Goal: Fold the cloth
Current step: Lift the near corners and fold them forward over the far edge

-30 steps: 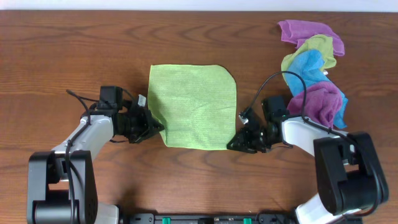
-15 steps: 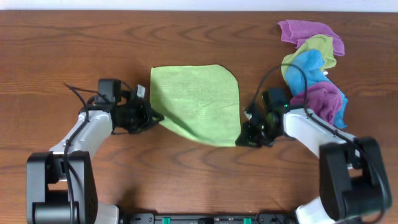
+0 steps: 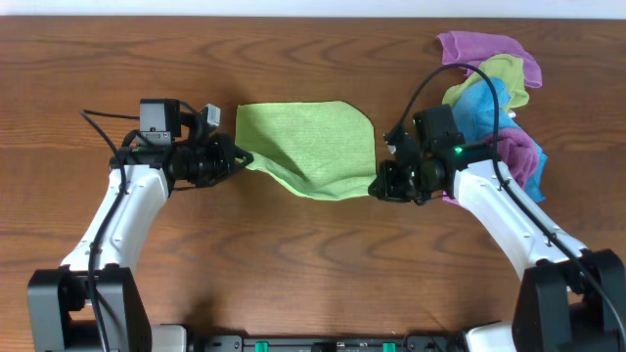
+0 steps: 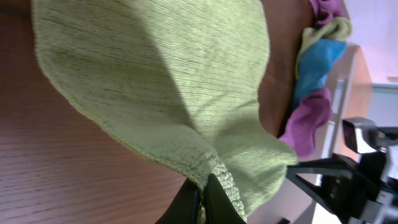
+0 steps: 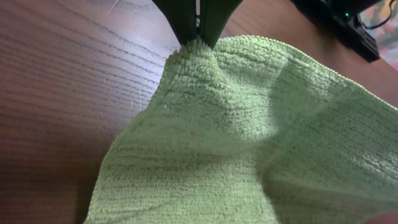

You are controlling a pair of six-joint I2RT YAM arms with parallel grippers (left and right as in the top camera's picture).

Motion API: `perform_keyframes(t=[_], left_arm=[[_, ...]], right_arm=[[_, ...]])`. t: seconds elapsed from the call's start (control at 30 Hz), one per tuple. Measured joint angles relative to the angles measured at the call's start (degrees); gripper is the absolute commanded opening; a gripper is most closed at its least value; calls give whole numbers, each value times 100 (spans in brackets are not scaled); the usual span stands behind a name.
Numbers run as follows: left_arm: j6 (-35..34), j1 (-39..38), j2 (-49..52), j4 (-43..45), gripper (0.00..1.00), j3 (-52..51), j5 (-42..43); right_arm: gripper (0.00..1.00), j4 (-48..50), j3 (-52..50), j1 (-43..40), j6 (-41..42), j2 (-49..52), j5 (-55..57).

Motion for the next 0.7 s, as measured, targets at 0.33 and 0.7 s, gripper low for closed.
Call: perform_keyframes(t=[0.33, 0.7], left_arm=[[-70, 0, -157, -1425, 6, 0, -293], [-188, 22, -1550, -2693, 6, 0, -1261]], right_arm=[[1, -616, 0, 352, 221, 0, -33], [1, -1561, 0, 660, 232, 0, -109]])
